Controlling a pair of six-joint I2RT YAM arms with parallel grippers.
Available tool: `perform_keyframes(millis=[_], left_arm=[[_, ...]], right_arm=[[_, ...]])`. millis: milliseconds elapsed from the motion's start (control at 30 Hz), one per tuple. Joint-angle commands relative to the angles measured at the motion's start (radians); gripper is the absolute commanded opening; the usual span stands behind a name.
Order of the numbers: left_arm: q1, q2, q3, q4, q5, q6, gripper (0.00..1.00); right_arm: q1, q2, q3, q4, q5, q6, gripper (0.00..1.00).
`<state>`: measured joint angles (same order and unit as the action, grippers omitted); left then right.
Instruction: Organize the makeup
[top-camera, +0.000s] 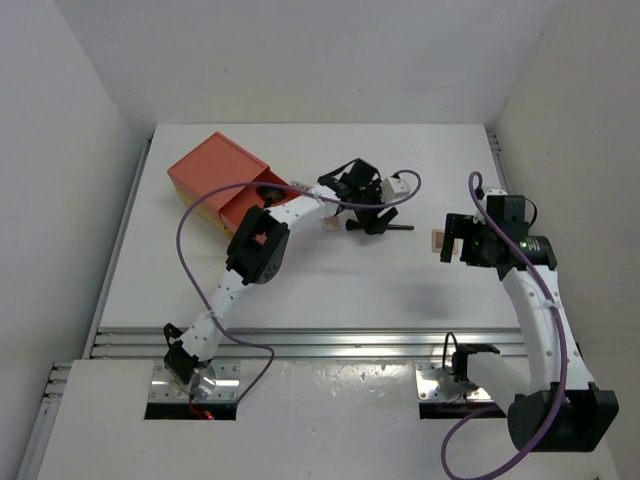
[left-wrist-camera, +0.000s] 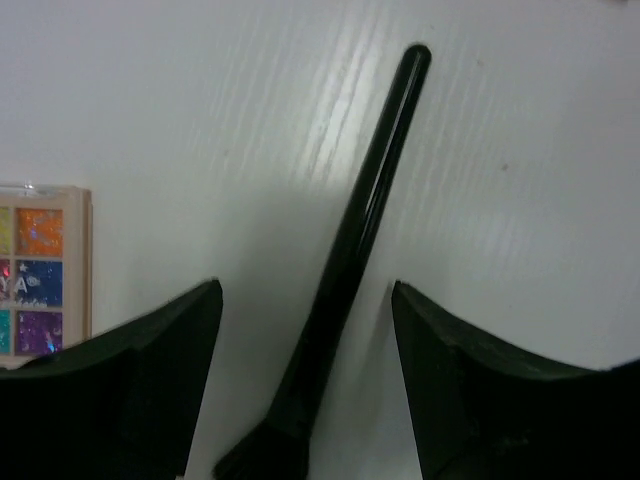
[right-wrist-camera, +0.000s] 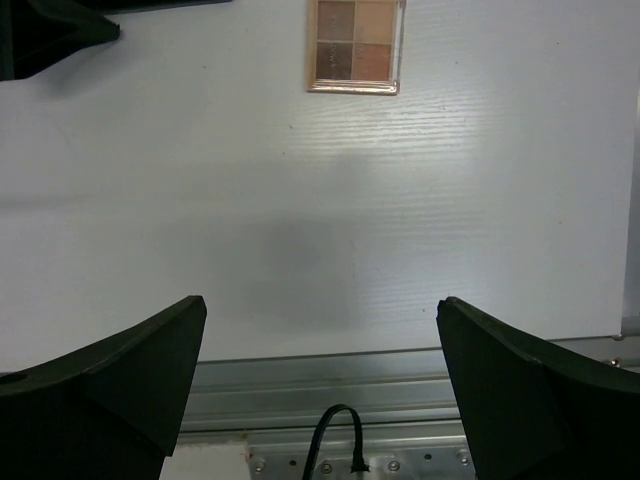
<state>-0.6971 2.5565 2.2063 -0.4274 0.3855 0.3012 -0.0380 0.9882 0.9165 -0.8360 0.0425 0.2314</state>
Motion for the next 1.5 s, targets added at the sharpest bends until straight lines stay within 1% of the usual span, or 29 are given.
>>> perform_keyframes(millis=[0,33,133,167,233,267,367,467,567,667,700,767,833,900,933,967,1000,1100,1133,1200,1233,1267,1333,1367,1400,1433,1467], left_arm=[[0.001,-0.004,-0.048,-0.120,0.099,0.015,0.74],[0.001,-0.013,-0.059,-0.132,0.114,0.015,0.74],[0.001,-0.002,-0.068,-0.157,0.141,0.026,0.68],[-0.010,0.007,-0.051,-0.166,0.132,0.026,0.60],[-0.010,0.028,-0.040,-0.175,0.110,0.026,0.49],[-0.010,0.028,-0.040,-0.175,0.099,0.026,0.33],[-0.019,0.028,-0.040,-0.175,0.063,0.026,0.00],[-0.019,0.013,-0.040,-0.166,0.062,0.026,0.00],[-0.019,-0.018,-0.020,-0.111,0.052,0.004,0.00],[-0.009,-0.079,0.027,-0.027,0.065,-0.071,0.00],[0.001,-0.096,0.039,-0.002,0.079,-0.117,0.00],[0.010,-0.153,0.078,0.053,0.091,-0.151,0.00],[0.021,-0.191,0.111,0.075,0.092,-0.169,0.00],[0.030,-0.263,0.112,0.085,0.067,-0.169,0.00],[0.039,-0.290,0.112,0.085,0.058,-0.169,0.00],[0.050,-0.320,0.090,0.085,0.043,-0.184,0.00],[0.050,-0.378,0.078,0.085,0.043,-0.198,0.00],[0.100,-0.478,0.003,0.085,0.006,-0.266,0.00],[0.117,-0.557,-0.026,0.085,-0.017,-0.275,0.00],[0.175,-0.646,-0.149,0.073,-0.046,-0.284,0.00],[0.198,-0.739,-0.202,0.073,-0.057,-0.284,0.00],[0.244,-0.787,-0.321,0.073,-0.057,-0.272,0.00],[0.289,-0.878,-0.448,0.084,-0.066,-0.258,0.00],[0.330,-0.959,-0.509,0.093,-0.079,-0.269,0.00],[0.347,-0.995,-0.624,0.111,-0.079,-0.269,0.00],[0.375,-1.028,-0.676,0.128,-0.079,-0.278,0.00],[0.384,-1.059,-0.727,0.147,-0.079,-0.278,0.00]], right_arm=[[-0.005,0.007,0.013,0.009,0.028,-0.027,0.99],[-0.007,0.013,0.018,0.011,0.027,-0.033,0.99],[-0.007,0.023,0.025,0.018,0.030,-0.029,0.99],[-0.007,0.024,0.027,0.015,0.033,-0.027,0.99],[-0.008,0.024,0.030,0.018,0.031,-0.024,0.99],[-0.008,0.018,0.033,0.015,0.030,-0.021,0.99],[-0.007,0.004,0.022,0.018,0.037,-0.018,0.99],[-0.008,-0.010,0.018,0.017,0.037,0.009,0.99],[-0.008,-0.016,0.012,0.024,0.028,-0.010,0.99],[-0.007,-0.014,0.009,0.037,0.023,-0.012,0.99],[-0.007,-0.014,0.008,0.050,0.019,-0.014,0.99],[-0.007,-0.008,0.004,0.063,0.008,-0.015,0.99],[-0.008,0.007,0.002,0.104,-0.013,-0.012,0.98],[-0.008,0.032,-0.001,0.135,-0.033,0.002,0.98],[-0.008,0.047,-0.001,0.176,-0.036,0.017,0.96],[-0.008,0.058,0.001,0.179,-0.038,0.025,0.94],[-0.005,0.067,0.005,0.193,-0.036,0.034,0.94],[0.065,0.121,0.038,0.224,-0.038,0.037,0.92],[0.094,0.153,0.050,0.238,-0.032,0.036,0.92],[0.131,0.187,0.062,0.285,-0.032,0.034,0.92],[0.154,0.210,0.061,0.299,-0.033,0.034,0.92],[0.177,0.222,0.061,0.323,-0.035,0.040,0.92],[0.228,0.277,0.068,0.365,-0.039,0.046,0.92],[0.240,0.308,0.091,0.386,-0.036,0.057,0.92],[0.254,0.326,0.103,0.387,-0.038,0.060,0.92],[0.291,0.378,0.114,0.390,-0.035,0.066,0.92],[0.305,0.395,0.139,0.388,-0.036,0.072,0.92]])
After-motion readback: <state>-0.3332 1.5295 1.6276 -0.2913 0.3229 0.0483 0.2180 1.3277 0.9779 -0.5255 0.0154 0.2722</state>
